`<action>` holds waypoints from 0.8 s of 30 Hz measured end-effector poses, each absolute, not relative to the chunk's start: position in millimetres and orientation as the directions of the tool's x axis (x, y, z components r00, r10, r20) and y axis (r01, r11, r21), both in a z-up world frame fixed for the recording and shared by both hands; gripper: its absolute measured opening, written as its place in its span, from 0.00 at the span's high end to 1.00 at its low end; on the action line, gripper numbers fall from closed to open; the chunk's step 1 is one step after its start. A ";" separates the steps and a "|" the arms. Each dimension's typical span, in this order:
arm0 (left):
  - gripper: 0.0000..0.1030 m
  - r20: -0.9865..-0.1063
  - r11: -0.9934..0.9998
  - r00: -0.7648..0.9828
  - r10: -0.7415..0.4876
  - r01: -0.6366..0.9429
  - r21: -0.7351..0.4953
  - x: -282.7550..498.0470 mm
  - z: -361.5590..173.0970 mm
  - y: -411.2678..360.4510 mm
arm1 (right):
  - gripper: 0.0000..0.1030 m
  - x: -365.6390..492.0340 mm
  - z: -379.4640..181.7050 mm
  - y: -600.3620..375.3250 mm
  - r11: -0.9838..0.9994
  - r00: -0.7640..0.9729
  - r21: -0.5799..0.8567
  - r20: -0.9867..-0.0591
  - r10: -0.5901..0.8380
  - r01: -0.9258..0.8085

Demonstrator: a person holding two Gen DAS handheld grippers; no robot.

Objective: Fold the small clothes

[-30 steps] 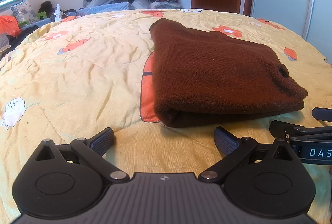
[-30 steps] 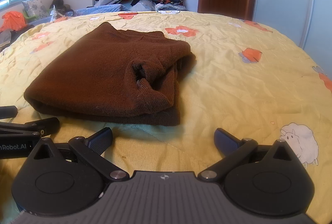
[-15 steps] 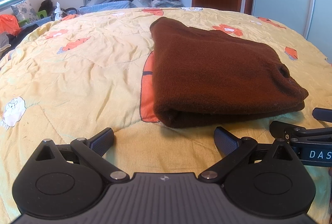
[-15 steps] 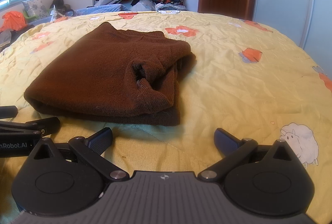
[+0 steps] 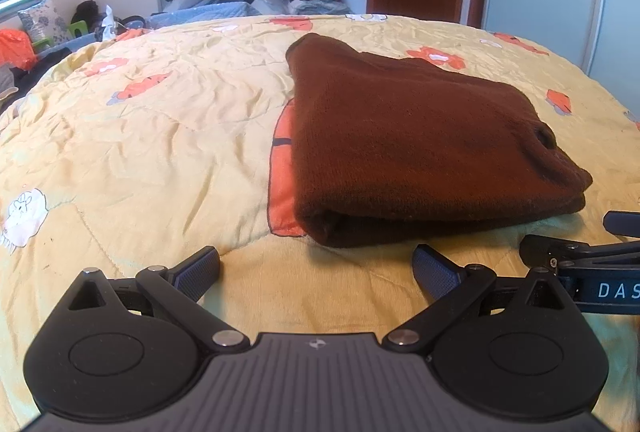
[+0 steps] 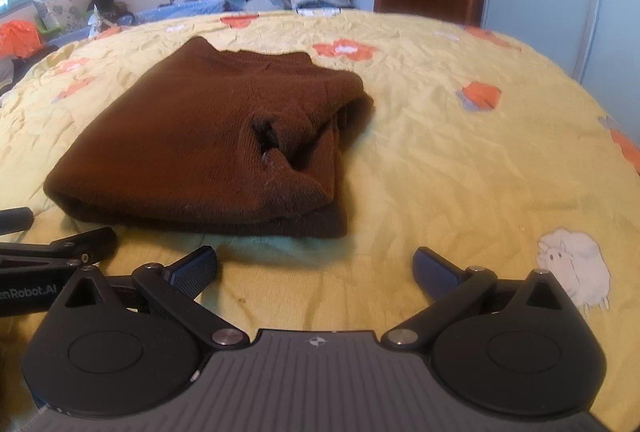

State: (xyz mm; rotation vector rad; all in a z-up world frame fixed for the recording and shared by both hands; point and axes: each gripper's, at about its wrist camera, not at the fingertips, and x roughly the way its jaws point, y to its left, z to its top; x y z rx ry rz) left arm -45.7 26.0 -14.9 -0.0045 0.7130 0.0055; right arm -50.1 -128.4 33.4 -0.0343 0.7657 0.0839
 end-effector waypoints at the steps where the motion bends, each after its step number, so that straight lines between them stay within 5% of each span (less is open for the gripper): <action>1: 0.00 -0.657 1.000 0.754 0.004 -0.006 -0.001 -45.9 -14.5 25.7 | 0.00 -48.8 34.2 -127.5 0.996 0.707 -0.004 -0.704 0.061 -0.090; 8: 0.00 -0.684 1.000 0.729 0.025 -0.026 0.009 -62.3 0.3 23.2 | 0.00 -59.1 57.4 -135.9 0.991 0.679 0.112 -0.721 0.135 -0.078; 24: 0.00 -0.670 0.998 0.741 0.043 -0.055 0.003 -73.0 23.4 28.5 | 0.00 -63.7 59.6 -127.0 0.996 0.681 0.017 -0.729 0.075 -0.091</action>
